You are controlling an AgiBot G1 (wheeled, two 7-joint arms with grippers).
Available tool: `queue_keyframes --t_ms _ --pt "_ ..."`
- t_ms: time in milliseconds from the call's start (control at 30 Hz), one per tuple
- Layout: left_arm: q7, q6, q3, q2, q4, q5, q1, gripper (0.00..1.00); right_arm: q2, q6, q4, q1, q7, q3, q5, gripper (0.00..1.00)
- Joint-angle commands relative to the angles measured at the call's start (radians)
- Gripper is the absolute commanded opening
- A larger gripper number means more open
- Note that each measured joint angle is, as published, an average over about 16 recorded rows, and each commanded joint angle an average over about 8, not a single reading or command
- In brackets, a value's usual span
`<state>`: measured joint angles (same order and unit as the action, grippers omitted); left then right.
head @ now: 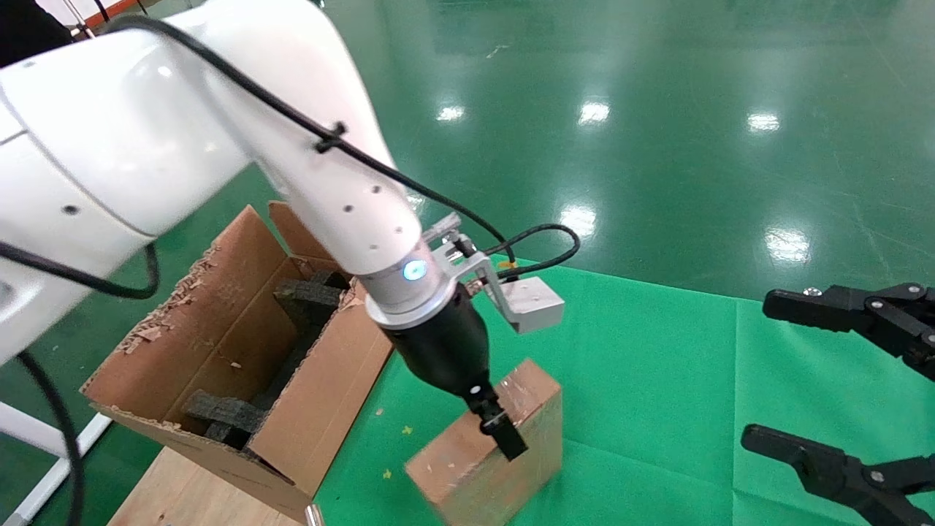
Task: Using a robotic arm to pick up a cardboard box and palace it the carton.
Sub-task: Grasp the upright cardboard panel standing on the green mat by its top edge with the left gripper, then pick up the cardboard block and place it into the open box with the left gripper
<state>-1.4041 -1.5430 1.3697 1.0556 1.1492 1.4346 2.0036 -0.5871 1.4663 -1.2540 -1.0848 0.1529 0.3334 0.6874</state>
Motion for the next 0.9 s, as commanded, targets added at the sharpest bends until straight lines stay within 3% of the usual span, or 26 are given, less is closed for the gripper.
queue_keyframes --t_ms 33,233,400,667,900 --pt "0.038 0.009 -0.007 -0.023 0.015 -0.011 0.003 0.00 0.000 0.000 0.000 0.000 0.000 0.000 0.000 1.00" --pt "0.159 0.010 -0.103 -0.197 0.027 -0.085 0.099 0.00 0.000 0.000 0.000 0.000 0.000 0.000 0.000 1.00" --pt "0.232 -0.019 -0.131 -0.327 0.022 -0.013 0.236 0.00 0.000 0.000 0.000 0.000 0.000 0.000 0.000 1.00" --pt "0.310 -0.038 -0.058 -0.442 -0.034 0.200 0.399 0.00 0.000 0.000 0.000 0.000 0.000 0.000 0.000 1.00" --pt "0.404 0.022 0.007 -0.507 -0.193 0.230 0.348 0.00 0.000 0.000 0.000 0.000 0.000 0.000 0.000 1.00"
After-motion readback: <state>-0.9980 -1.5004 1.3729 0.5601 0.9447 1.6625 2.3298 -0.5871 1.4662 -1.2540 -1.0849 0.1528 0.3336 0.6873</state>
